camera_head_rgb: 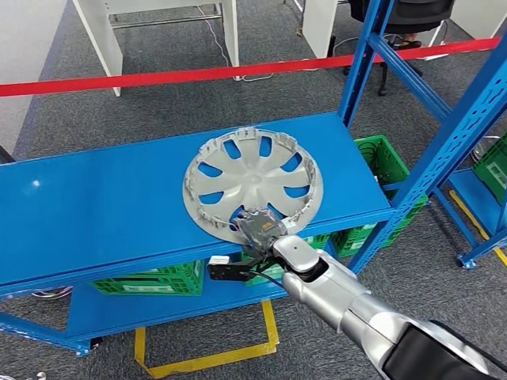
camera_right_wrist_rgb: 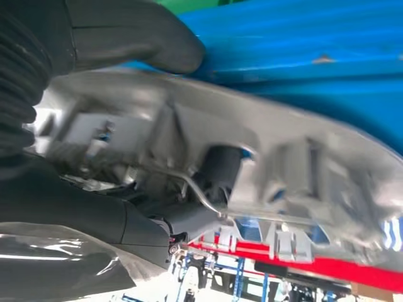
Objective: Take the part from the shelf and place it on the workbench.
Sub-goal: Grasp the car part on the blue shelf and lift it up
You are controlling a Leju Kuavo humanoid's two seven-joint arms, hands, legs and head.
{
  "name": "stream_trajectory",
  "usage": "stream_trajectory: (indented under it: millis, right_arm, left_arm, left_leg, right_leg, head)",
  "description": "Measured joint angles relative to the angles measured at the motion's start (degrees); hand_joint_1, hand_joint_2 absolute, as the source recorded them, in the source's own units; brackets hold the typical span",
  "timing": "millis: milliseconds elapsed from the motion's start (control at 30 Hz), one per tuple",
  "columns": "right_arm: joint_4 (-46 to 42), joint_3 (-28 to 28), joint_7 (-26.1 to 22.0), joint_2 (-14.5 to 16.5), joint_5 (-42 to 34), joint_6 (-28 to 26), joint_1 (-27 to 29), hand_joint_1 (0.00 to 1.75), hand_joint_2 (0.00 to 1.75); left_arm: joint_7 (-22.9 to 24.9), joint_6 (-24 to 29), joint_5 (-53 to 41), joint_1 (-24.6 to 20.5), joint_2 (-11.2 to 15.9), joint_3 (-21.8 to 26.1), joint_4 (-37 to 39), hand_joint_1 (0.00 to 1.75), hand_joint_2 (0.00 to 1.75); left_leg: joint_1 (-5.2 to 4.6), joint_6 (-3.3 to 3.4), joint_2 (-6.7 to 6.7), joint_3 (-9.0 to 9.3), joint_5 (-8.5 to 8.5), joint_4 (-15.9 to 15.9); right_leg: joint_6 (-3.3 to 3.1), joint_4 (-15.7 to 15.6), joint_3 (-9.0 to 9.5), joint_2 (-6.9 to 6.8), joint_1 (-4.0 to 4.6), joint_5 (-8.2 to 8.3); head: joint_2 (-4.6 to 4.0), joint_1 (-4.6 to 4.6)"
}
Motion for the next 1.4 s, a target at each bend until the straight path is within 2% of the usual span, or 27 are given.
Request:
stream_trajectory:
  millis: [233, 367, 533, 733, 1000, 1400]
  right_arm:
    - [-6.17, 0.76, -0.78, -0.45, -1.19, -0.15, 1.17, 1.75, 1.75]
    - [-10.51, 1.1, -2.15, -1.03, -0.07, -3.92, 2.93, 1.75, 1.75]
    - [-18.02, 1.52, -2.11, -2.06, 7.86, -13.13, 7.13, 1.75, 1.75]
    - [-23.23, 2.02, -1.77, -3.04, 11.69, -16.37, 9.81, 1.75, 1.75]
    - [-28.7, 2.02, -1.29, -3.55, 26.08, -26.78, 12.33, 1.75, 1.75]
    - [-37.27, 1.92, -3.22, -5.27, 28.02, -27.86, 13.32, 1.75, 1.75]
  left_arm:
    - [-0.89, 0.01, 0.06, 0.07, -0.15, 1.24, 0.0, 0.0, 0.0]
    - [-1.48, 0.17, 0.09, 0.12, -0.2, 1.99, 0.0, 0.0, 0.0]
    - [-1.94, 0.36, 0.09, 0.18, -0.22, 3.06, 0.0, 0.0, 0.0]
    - [-1.95, 0.36, 0.02, 0.21, -0.23, 3.57, 0.0, 0.0, 0.0]
    - [-1.91, 0.36, -1.96, 0.12, -0.22, 3.69, 0.0, 0.0, 0.0]
    - [-1.09, 1.34, -3.29, -0.07, -0.22, 3.69, 0.0, 0.0, 0.0]
  left_leg:
    - [0.0, 0.01, 0.0, -0.01, -0.01, 0.0]
    - [0.0, 0.01, 0.0, -0.01, -0.02, 0.0]
    - [0.0, 0.01, 0.0, -0.03, -0.05, 0.0]
    - [-0.02, 0.02, 0.0, -0.03, -0.07, 0.0]
    - [-0.02, 0.02, 0.0, -0.03, -0.07, 0.0]
    - [-0.03, 0.02, 0.0, -0.03, -0.07, 0.0]
  right_leg:
    - [0.0, 0.0, -0.05, 0.04, 0.01, -0.01]
    - [0.0, 0.0, -0.05, 0.04, 0.01, -0.01]
    - [0.04, 0.0, -0.06, 0.03, 0.01, -0.04]
    - [0.05, 0.0, -0.05, 0.04, 0.0, -0.06]
    - [0.06, 0.0, -0.06, 0.04, 0.0, -0.06]
    - [0.06, 0.0, -0.06, 0.03, -0.02, -0.06]
  head:
    - [0.0, -0.01]
    - [0.0, 0.0]
    - [0.0, 0.0]
    - [0.0, 0.01]
    - [0.0, -0.01]
    - [0.0, 0.0]
